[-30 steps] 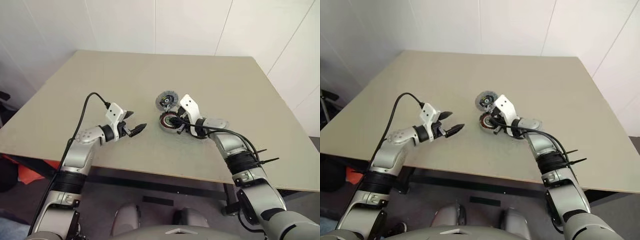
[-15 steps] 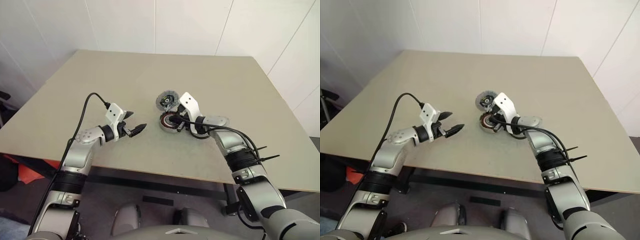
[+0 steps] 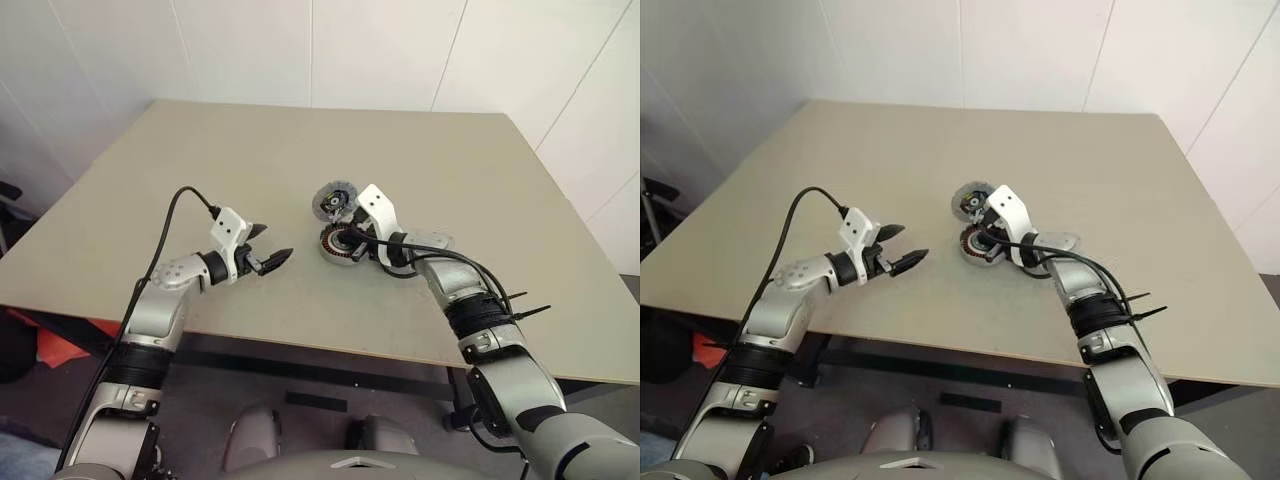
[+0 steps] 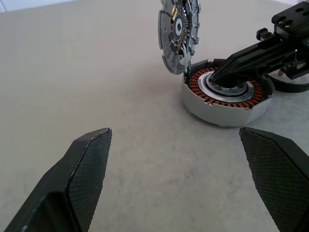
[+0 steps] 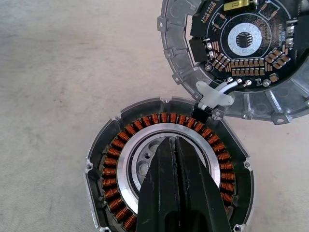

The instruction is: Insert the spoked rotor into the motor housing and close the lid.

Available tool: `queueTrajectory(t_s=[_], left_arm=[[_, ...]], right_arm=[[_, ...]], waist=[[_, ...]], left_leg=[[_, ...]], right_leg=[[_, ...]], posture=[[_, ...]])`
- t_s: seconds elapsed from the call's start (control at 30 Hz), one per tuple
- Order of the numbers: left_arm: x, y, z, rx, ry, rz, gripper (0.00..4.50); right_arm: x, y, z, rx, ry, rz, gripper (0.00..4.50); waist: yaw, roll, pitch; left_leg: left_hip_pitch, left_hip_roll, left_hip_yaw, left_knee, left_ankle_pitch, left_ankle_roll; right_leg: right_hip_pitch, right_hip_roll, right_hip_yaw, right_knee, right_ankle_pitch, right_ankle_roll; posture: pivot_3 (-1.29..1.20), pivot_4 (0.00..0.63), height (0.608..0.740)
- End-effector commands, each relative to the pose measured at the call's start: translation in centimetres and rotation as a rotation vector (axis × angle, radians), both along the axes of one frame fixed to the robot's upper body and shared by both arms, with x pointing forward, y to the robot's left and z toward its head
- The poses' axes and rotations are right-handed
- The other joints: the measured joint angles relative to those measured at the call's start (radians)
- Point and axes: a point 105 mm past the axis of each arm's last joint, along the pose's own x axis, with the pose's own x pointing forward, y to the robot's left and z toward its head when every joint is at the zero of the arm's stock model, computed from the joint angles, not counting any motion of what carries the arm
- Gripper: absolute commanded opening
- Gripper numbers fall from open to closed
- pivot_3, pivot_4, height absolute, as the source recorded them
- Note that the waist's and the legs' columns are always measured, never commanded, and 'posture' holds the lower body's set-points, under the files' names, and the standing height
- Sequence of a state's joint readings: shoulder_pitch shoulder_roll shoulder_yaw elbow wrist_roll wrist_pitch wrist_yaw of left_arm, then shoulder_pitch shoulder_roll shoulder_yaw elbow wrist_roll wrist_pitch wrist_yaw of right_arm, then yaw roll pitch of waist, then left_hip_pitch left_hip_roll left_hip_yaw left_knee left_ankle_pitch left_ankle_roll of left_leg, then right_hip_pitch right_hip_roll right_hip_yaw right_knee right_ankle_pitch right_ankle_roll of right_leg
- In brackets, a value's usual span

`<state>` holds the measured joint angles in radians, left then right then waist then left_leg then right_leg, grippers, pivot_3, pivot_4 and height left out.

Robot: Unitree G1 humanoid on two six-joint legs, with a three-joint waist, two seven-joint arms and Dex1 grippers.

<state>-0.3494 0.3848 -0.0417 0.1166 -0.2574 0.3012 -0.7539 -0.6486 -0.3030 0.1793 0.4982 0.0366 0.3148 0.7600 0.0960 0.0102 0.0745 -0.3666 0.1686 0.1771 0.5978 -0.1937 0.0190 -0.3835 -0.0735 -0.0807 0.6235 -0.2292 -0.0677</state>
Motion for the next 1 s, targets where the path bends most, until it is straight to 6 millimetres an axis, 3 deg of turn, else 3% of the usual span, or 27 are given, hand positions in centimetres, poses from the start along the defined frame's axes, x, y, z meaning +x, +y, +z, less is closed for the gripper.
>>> queueTrajectory(t_s=[0.03,0.2,0.33,0.5,0.77,0.87,1.0], left_arm=[[0.1,-0.2,1.1,-0.004,-0.049,-0.004,4.50],[0.0,-0.4,0.9,-0.005,-0.043,-0.010,4.50],[0.1,-0.5,0.9,-0.007,-0.044,-0.013,4.50],[0.1,-0.5,0.9,-0.008,-0.044,-0.013,4.50],[0.0,-0.4,0.9,-0.003,-0.045,-0.008,4.50],[0.1,-0.3,1.0,-0.003,-0.047,-0.004,4.50],[0.1,0.0,1.0,-0.002,-0.048,0.003,4.50]], right_arm=[[-0.2,0.0,0.5,0.027,0.000,0.009,0.02],[-0.3,0.2,5.8,0.091,-0.116,0.056,0.02],[-0.1,0.0,7.3,0.088,-0.155,0.048,0.02],[0.2,0.0,6.4,0.068,-0.138,0.030,0.02],[0.3,-0.2,-0.2,0.008,0.019,-0.027,0.02],[0.4,-0.1,0.3,0.025,0.002,-0.017,0.02],[1.1,-1.1,3.0,0.057,-0.067,-0.044,0.02]], waist=[[0.000,0.000,0.000],[0.001,0.000,0.000],[0.001,0.000,0.000],[0.001,0.000,0.000],[0.000,0.000,0.000],[0.000,0.000,0.000],[0.001,0.000,0.000]], left_leg=[[0.000,0.000,0.000,0.000,0.000,0.000],[-0.002,0.000,0.000,0.000,0.000,0.000],[-0.003,0.000,0.000,0.000,0.000,0.000],[-0.002,0.000,0.000,0.000,0.000,0.000],[-0.002,0.000,0.000,0.000,0.000,0.000],[-0.001,0.000,0.000,0.000,0.000,0.000],[-0.001,0.000,0.000,0.000,0.000,0.000]], right_leg=[[0.000,0.000,0.000,0.000,0.000,0.000],[-0.001,0.000,0.000,0.000,0.000,0.000],[-0.002,0.000,0.000,0.000,0.000,0.000],[-0.002,0.000,0.000,0.000,0.000,0.000],[-0.002,0.000,0.000,0.000,0.000,0.000],[-0.001,0.000,0.000,0.000,0.000,0.000],[0.000,0.000,0.000,0.000,0.000,0.000]], posture=[[0.00,0.000,0.740],[0.00,0.000,0.740],[0.00,0.000,0.740],[0.00,0.000,0.740],[0.00,0.000,0.740],[0.00,0.000,0.740],[0.00,0.000,0.740]])
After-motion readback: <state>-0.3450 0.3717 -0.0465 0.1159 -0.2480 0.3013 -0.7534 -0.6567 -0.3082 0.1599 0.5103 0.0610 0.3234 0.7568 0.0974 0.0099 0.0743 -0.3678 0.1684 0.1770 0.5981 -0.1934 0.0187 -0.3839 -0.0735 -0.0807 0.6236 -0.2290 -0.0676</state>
